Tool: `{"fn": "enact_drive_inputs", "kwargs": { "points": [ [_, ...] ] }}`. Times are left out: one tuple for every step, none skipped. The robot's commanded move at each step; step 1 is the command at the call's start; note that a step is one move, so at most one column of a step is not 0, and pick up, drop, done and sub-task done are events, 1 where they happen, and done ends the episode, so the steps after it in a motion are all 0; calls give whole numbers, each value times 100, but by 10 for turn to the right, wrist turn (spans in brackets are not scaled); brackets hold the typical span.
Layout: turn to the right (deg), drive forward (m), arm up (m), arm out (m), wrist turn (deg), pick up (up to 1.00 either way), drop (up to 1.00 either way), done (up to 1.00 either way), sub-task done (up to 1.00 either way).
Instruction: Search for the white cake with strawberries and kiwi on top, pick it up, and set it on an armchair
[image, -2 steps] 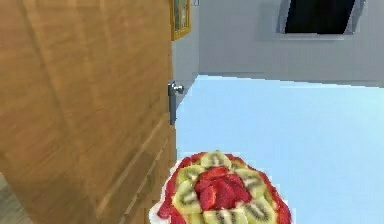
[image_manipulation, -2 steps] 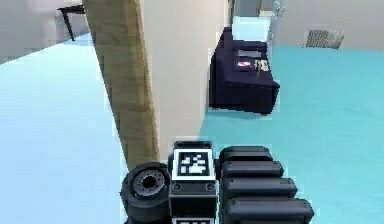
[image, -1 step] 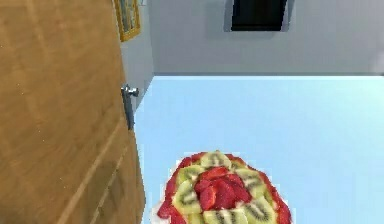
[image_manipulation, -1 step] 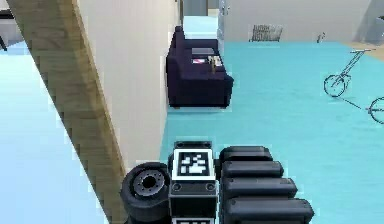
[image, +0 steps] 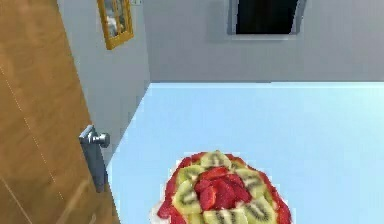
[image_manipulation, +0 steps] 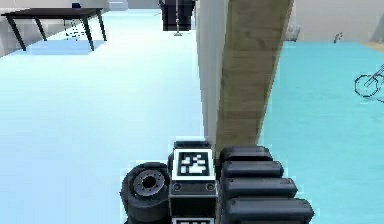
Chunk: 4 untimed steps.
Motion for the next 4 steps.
{"fn": "enact_drive_inputs", "kwargs": {
  "points": [
    [450, 0, 0, 0, 0, 0, 0, 0, 0],
    [330, 0, 0, 0, 0, 0, 0, 0, 0],
    [0, 100, 0, 0, 0, 0, 0, 0, 0],
    [0, 100, 0, 0, 0, 0, 0, 0, 0]
  ]
}}
